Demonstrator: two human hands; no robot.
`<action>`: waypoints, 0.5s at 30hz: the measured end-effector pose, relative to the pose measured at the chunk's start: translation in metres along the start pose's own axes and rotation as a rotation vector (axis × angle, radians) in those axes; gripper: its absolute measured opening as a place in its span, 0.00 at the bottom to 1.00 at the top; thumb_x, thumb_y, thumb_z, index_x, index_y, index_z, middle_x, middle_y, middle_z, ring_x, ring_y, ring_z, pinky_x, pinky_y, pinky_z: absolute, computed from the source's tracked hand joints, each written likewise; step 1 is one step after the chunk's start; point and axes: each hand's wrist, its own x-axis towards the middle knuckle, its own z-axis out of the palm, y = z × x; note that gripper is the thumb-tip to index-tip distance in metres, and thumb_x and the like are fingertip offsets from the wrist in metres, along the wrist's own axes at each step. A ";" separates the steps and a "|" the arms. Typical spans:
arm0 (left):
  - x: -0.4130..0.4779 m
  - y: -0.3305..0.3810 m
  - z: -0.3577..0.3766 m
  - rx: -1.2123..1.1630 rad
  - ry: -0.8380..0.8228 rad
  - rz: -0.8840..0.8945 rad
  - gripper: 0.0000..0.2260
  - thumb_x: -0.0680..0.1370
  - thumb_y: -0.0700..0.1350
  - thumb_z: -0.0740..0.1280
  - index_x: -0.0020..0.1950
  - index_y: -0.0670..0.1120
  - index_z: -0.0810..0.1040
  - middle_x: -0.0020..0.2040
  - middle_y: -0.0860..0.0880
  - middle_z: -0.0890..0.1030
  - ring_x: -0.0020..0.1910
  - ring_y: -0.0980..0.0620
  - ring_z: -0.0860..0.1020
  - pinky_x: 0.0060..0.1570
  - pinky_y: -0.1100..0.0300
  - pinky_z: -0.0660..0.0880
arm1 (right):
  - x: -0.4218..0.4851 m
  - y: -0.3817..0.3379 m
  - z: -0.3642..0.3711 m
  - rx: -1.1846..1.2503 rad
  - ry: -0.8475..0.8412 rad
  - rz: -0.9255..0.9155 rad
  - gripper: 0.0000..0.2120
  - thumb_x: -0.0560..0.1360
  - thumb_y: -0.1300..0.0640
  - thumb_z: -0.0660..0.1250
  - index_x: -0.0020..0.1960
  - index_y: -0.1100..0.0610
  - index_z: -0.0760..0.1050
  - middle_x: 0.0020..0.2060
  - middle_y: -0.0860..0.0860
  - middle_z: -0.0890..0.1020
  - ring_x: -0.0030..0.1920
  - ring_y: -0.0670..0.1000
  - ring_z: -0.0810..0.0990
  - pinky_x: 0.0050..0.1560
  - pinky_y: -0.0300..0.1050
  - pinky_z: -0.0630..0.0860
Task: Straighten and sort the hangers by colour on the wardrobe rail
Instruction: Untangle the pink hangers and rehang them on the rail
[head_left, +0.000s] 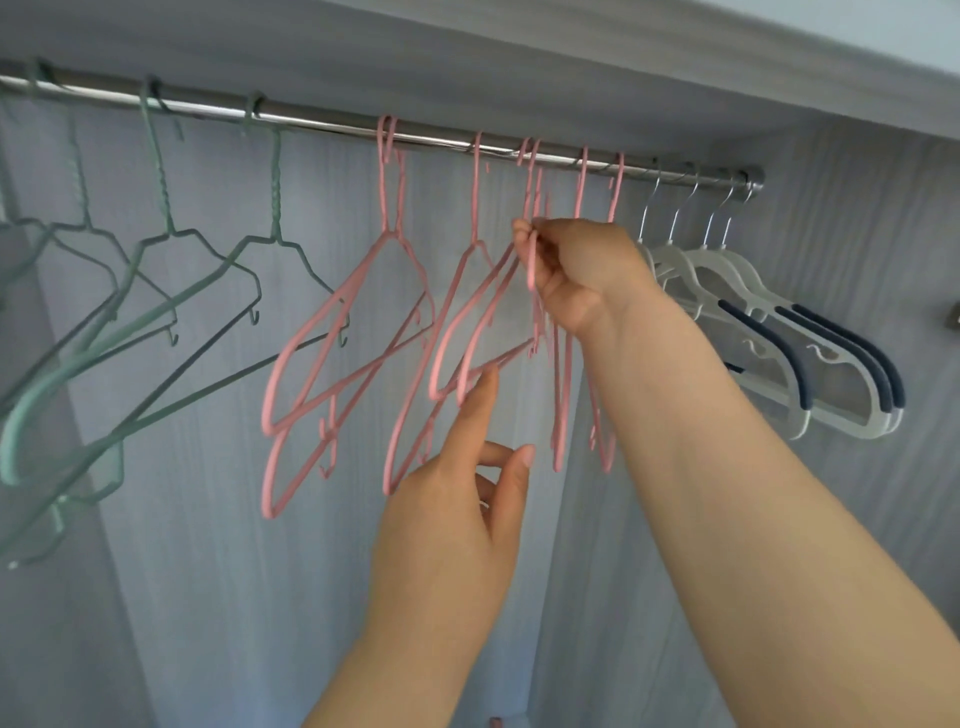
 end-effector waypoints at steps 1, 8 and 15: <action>-0.002 -0.003 0.000 -0.018 0.008 0.002 0.22 0.75 0.54 0.62 0.66 0.67 0.60 0.43 0.60 0.80 0.37 0.57 0.78 0.38 0.58 0.76 | -0.001 0.003 -0.001 0.017 0.002 0.025 0.11 0.77 0.71 0.54 0.37 0.66 0.68 0.15 0.55 0.76 0.16 0.46 0.76 0.22 0.34 0.75; -0.022 -0.024 -0.001 -0.039 -0.008 -0.056 0.22 0.69 0.62 0.58 0.62 0.73 0.60 0.45 0.63 0.78 0.32 0.55 0.79 0.34 0.64 0.74 | -0.042 0.033 -0.019 0.042 -0.019 0.045 0.13 0.77 0.72 0.55 0.35 0.65 0.68 0.21 0.57 0.75 0.17 0.45 0.76 0.21 0.33 0.74; -0.037 -0.044 0.007 -0.051 -0.106 -0.150 0.27 0.69 0.55 0.65 0.63 0.74 0.58 0.48 0.65 0.77 0.36 0.59 0.79 0.33 0.73 0.73 | -0.107 0.061 -0.064 -0.242 -0.081 0.234 0.07 0.78 0.67 0.55 0.44 0.65 0.71 0.32 0.54 0.74 0.19 0.45 0.76 0.21 0.33 0.73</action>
